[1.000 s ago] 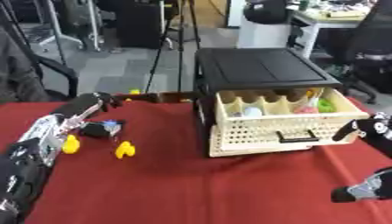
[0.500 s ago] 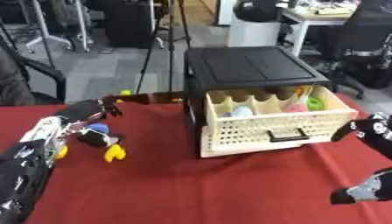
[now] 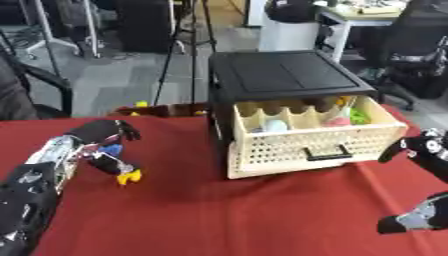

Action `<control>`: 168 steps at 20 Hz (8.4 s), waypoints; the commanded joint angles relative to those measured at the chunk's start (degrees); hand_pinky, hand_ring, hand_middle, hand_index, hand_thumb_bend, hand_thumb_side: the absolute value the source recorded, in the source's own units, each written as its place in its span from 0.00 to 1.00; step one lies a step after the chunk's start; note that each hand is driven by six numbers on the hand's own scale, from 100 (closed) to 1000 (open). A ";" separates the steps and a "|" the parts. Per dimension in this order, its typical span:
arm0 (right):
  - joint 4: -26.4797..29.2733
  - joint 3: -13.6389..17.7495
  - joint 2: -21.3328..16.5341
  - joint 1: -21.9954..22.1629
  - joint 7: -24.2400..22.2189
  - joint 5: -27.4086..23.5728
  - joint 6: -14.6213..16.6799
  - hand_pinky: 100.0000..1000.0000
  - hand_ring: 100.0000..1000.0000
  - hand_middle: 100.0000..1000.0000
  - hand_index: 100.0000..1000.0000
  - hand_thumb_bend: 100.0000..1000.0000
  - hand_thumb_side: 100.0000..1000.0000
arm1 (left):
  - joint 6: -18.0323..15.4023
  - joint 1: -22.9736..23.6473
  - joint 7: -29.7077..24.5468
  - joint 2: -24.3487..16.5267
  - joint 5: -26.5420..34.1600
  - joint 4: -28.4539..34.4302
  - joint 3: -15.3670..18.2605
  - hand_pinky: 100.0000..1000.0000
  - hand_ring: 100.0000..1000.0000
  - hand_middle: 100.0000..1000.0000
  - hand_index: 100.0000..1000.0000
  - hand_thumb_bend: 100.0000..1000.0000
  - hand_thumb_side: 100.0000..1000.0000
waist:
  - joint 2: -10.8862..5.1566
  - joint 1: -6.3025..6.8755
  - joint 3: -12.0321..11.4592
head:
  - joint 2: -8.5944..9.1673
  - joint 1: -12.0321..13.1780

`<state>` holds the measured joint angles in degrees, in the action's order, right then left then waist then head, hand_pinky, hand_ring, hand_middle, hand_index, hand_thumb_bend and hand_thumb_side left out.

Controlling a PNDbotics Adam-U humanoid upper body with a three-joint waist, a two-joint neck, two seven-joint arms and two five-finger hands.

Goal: Pick up objects from table and place into drawer.

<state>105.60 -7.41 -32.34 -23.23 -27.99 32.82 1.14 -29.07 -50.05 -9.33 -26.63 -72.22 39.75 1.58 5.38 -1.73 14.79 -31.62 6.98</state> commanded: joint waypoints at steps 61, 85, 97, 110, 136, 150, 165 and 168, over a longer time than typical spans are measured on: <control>-1.60 1.06 0.98 -1.41 0.57 0.71 0.82 0.04 0.00 0.00 0.65 1.00 0.52 | 4.67 0.26 -12.86 -2.62 36.06 13.61 -0.95 0.00 0.00 0.27 0.62 0.00 0.30 | -1.81 -0.97 -0.97 | 0.64 -1.42; -2.09 -1.16 4.07 -2.41 -1.49 -0.41 2.04 0.05 0.00 0.00 0.65 1.00 0.51 | 7.67 -8.29 -14.67 5.61 52.68 25.75 -8.35 0.00 0.02 0.28 0.61 0.00 0.51 | -3.28 -0.94 4.58 | 1.26 0.40; -2.31 -2.93 6.59 -4.78 -3.36 -0.99 3.11 0.06 0.00 0.00 0.65 1.00 0.50 | 4.19 -7.39 -3.77 8.98 43.98 20.50 -7.88 0.00 0.05 0.29 0.62 0.00 0.52 | -2.65 0.28 9.24 | 1.60 0.82; -2.51 -3.31 6.91 -5.02 -3.82 -1.00 3.46 0.06 0.00 0.00 0.65 1.00 0.51 | 2.12 -6.75 -2.39 9.67 42.76 19.71 -8.05 0.02 0.19 0.38 0.68 0.00 0.32 | -2.57 0.55 9.70 | 1.92 0.42; -3.77 -3.07 5.91 -4.73 -3.12 -0.18 3.56 0.06 0.00 0.00 0.65 1.00 0.51 | 4.81 -2.76 -1.83 1.11 61.39 32.83 -5.54 0.32 0.36 0.45 0.73 0.00 0.18 | -3.63 0.32 4.65 | 0.83 -2.18; -10.21 -2.45 3.28 -3.73 0.38 3.41 2.46 0.06 0.00 0.00 0.65 1.00 0.47 | 11.50 13.55 -2.78 -9.86 77.58 49.57 0.61 0.32 0.36 0.45 0.74 0.00 0.57 | -4.27 0.92 -4.57 | -0.92 -5.35; -15.99 -2.39 4.01 -2.46 -0.31 5.61 2.66 0.07 0.00 0.00 0.54 1.00 0.39 | 14.10 25.22 -3.06 -10.95 79.14 55.02 5.95 0.30 0.35 0.44 0.75 0.00 0.60 | -3.91 1.30 -8.89 | -2.24 -6.69; -17.61 -2.35 4.32 -2.45 -0.39 6.05 2.53 0.07 0.00 0.00 0.55 1.00 0.38 | 14.08 26.71 -3.09 -10.68 79.00 55.44 6.51 0.30 0.35 0.44 0.75 0.00 0.61 | -3.95 1.50 -9.61 | -2.40 -6.86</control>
<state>88.61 -10.20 -27.46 -25.12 -28.10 38.16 3.66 -15.12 -22.81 -12.45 -35.81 6.76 94.12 7.09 1.86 -0.40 5.21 -33.65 0.34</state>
